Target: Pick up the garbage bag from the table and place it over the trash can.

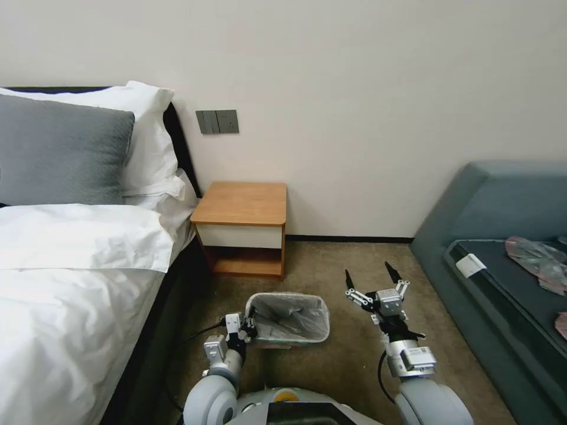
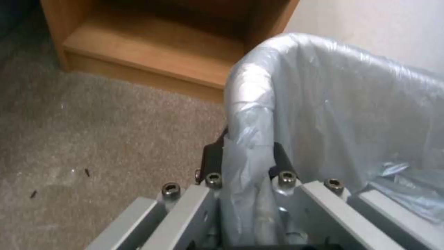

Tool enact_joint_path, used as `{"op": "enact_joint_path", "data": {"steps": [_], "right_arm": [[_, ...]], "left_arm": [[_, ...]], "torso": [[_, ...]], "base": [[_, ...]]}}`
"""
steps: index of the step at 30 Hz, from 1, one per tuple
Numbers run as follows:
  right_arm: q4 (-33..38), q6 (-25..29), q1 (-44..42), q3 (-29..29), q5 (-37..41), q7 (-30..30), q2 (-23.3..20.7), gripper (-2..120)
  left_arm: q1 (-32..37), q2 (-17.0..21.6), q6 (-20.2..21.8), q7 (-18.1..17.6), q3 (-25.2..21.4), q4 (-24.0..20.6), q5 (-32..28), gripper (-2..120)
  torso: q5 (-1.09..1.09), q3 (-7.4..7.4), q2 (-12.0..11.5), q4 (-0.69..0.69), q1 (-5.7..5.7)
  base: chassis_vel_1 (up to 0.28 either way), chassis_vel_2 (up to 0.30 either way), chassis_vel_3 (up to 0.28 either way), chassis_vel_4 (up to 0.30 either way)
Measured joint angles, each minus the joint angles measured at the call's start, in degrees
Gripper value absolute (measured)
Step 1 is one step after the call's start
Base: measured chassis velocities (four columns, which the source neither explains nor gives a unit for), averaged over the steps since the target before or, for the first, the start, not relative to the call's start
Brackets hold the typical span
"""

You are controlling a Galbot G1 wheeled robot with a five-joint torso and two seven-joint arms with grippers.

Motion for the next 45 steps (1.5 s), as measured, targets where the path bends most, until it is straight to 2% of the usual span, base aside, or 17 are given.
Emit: {"op": "enact_joint_path", "data": {"steps": [10, 29, 31, 32, 36, 38, 40, 42, 45], "right_arm": [[-0.54, -0.01, 0.29, 0.22, 1.00, 0.69, 0.08, 100], [-1.29, -0.73, 0.66, -0.74, 1.73, 1.37, 0.49, 100], [-1.29, -1.05, 0.90, -0.99, 1.74, 1.75, 0.44, 100], [-1.29, -1.05, 0.90, -0.99, 1.74, 1.75, 0.44, 100], [-1.25, -1.93, 1.60, -1.83, 2.11, 3.14, 0.20, 100], [-1.25, -2.01, 1.67, -1.93, 2.14, 3.26, 0.17, 100], [-1.25, -2.14, 1.69, -2.10, 2.15, 3.47, 0.15, 100], [-1.23, -2.17, 1.71, -2.15, 2.16, 3.57, 0.13, 100], [-1.18, -2.25, 1.87, -2.37, 2.34, 3.93, 0.09, 100]], "left_arm": [[-0.54, -0.60, 0.71, -1.31, 0.95, 2.21, 1.21, 3], [-2.40, -0.55, 2.41, -2.04, 0.43, 3.82, 1.28, 4], [-2.47, -0.57, 2.41, -2.05, 0.39, 3.83, 1.39, 13], [-2.47, -0.57, 2.41, -2.05, 0.39, 3.83, 1.39, 13], [-2.49, -0.56, 2.41, -2.01, 0.20, 3.74, 2.05, 32], [-2.44, -0.56, 2.39, -1.94, 0.19, 3.66, 2.16, 35], [-2.32, -0.60, 2.33, -1.87, 0.15, 3.58, 2.38, 46], [-2.30, -0.62, 2.31, -1.87, 0.11, 3.56, 2.49, 49], [-2.16, -0.63, 2.19, -1.80, -0.15, 3.27, 3.16, 64]], "torso": [[0.00, 0.01, 0.00, 0.00, 0.00], [-0.01, 0.01, 0.00, -0.01, 0.00], [-0.01, 0.01, 0.00, -0.01, 0.00], [-0.01, 0.01, 0.00, -0.01, 0.00], [0.00, 0.01, 0.00, 0.00, 0.00], [-0.01, 0.01, 0.00, -0.01, 0.00], [0.00, 0.01, 0.00, -0.01, 0.00], [0.00, 0.00, 0.00, -0.01, 0.00], [0.00, 0.01, 0.00, -0.01, 0.00]], "base": [[0.000, 0.000, 0.000, 0.000], [0.000, 0.000, 0.000, 0.000], [0.000, 0.000, 0.000, 0.000], [0.000, 0.000, 0.000, 0.000], [0.000, 0.000, 0.000, 0.000], [0.000, 0.000, 0.000, 0.000], [0.000, 0.000, 0.000, 0.000], [0.000, 0.000, 0.000, 0.000], [0.000, 0.000, 0.000, 0.000]]}}
